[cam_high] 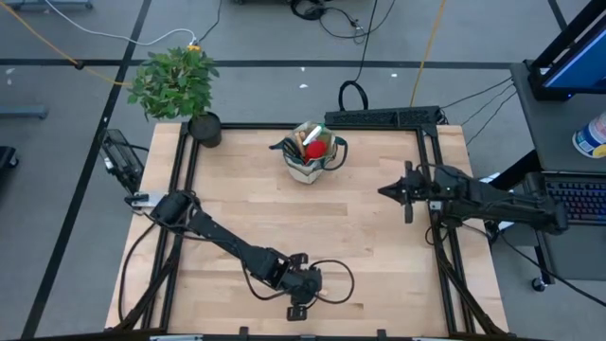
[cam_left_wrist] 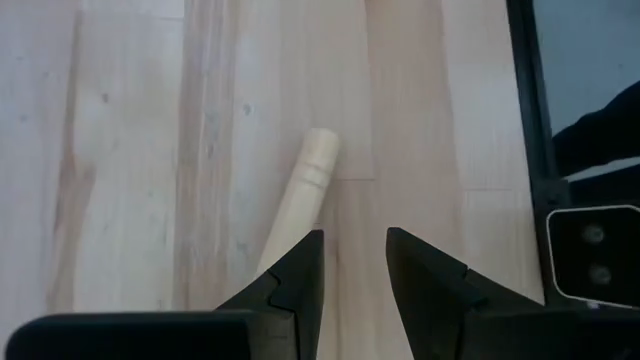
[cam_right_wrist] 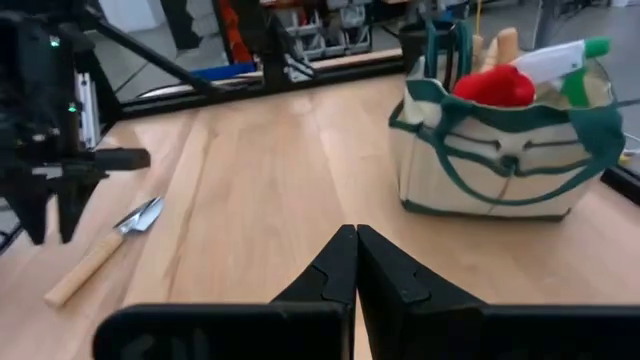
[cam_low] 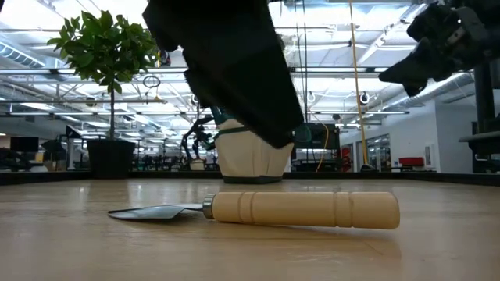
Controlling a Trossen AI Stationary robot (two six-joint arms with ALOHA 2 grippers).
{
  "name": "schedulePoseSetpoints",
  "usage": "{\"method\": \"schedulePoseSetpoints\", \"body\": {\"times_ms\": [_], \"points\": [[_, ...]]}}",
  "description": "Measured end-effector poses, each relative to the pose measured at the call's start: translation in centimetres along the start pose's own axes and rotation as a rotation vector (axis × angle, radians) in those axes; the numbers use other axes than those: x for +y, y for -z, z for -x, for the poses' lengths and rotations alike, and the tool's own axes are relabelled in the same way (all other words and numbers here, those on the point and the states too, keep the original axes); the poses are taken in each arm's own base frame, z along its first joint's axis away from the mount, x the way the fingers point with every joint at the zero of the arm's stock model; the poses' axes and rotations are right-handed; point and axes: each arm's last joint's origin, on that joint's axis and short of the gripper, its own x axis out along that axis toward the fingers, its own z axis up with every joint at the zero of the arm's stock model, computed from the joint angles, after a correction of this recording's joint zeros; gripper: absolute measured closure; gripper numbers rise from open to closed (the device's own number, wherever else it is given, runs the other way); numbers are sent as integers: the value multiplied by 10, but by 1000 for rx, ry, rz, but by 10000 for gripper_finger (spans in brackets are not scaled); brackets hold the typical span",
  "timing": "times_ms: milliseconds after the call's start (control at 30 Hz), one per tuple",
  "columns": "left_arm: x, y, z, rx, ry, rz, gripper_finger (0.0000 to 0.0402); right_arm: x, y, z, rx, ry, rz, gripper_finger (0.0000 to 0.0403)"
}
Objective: Pick & Place Garden tools in Gardening bag
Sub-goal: Put the hand trowel into the gardening tool bag
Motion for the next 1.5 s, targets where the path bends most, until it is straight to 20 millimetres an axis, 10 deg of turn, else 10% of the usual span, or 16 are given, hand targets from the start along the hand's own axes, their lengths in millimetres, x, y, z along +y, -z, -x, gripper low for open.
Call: {"method": "schedulePoseSetpoints", "body": {"times_ms": [833,1500], "points": [[8,-5,0,-32,-71,-126,284,3,4,22,-53,-8,-42,403],[10,11,-37,8,-80,-116,284,4,3,24,-70,-14,-67,403]]}}
